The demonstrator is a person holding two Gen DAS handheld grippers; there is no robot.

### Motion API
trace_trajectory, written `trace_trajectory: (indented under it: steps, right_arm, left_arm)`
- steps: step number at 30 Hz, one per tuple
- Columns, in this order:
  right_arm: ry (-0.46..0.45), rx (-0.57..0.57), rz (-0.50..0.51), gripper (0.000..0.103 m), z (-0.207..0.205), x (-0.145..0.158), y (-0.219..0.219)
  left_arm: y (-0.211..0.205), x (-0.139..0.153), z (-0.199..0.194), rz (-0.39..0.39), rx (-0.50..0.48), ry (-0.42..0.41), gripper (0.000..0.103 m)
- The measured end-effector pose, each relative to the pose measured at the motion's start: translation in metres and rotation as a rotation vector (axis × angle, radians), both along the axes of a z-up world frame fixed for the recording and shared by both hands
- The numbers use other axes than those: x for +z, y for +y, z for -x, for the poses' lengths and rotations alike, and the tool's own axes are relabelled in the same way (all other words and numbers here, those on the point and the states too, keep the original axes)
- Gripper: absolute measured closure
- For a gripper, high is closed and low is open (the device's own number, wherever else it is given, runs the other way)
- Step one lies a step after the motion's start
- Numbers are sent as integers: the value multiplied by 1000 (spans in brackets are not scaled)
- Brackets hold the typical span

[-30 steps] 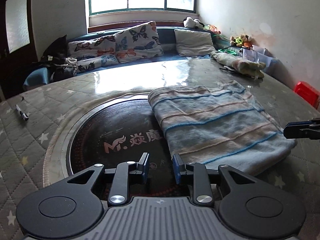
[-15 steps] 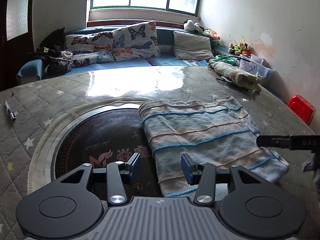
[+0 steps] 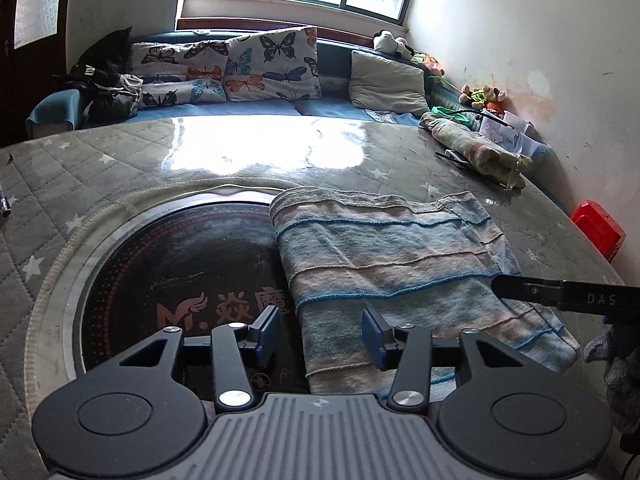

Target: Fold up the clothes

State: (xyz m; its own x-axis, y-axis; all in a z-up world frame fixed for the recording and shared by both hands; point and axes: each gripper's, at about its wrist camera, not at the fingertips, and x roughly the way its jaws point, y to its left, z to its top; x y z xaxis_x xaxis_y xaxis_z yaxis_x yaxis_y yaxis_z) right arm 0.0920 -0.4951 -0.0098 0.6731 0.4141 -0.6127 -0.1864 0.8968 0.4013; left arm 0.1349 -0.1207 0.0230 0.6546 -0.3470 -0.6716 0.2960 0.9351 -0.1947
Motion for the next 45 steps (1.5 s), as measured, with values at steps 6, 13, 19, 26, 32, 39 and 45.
trace_trajectory:
  steps: [6, 13, 19, 26, 32, 39, 45]
  right_arm:
    - [-44, 7, 102, 73, 8, 6, 21]
    - [-118, 55, 229, 74, 18, 9, 46]
    - [-85, 23, 114, 57, 9, 2, 23]
    - [-66, 6, 26, 61, 4, -5, 12]
    - [-54, -14, -34, 86, 5, -5, 12]
    - [-93, -28, -42, 90, 20, 10, 7]
    - [-141, -53, -3, 91, 34, 33, -11]
  left_arm:
    - [0, -2, -3, -1, 6, 8, 65]
    - [-2, -1, -3, -22, 21, 14, 65]
    - [-4, 2, -4, -38, 25, 5, 63]
    - [-2, -1, -7, -33, 23, 16, 65]
    - [1, 1, -7, -27, 34, 8, 87]
    - [-2, 18, 4, -3, 15, -41, 95]
    - [-24, 34, 9, 6, -31, -75, 95]
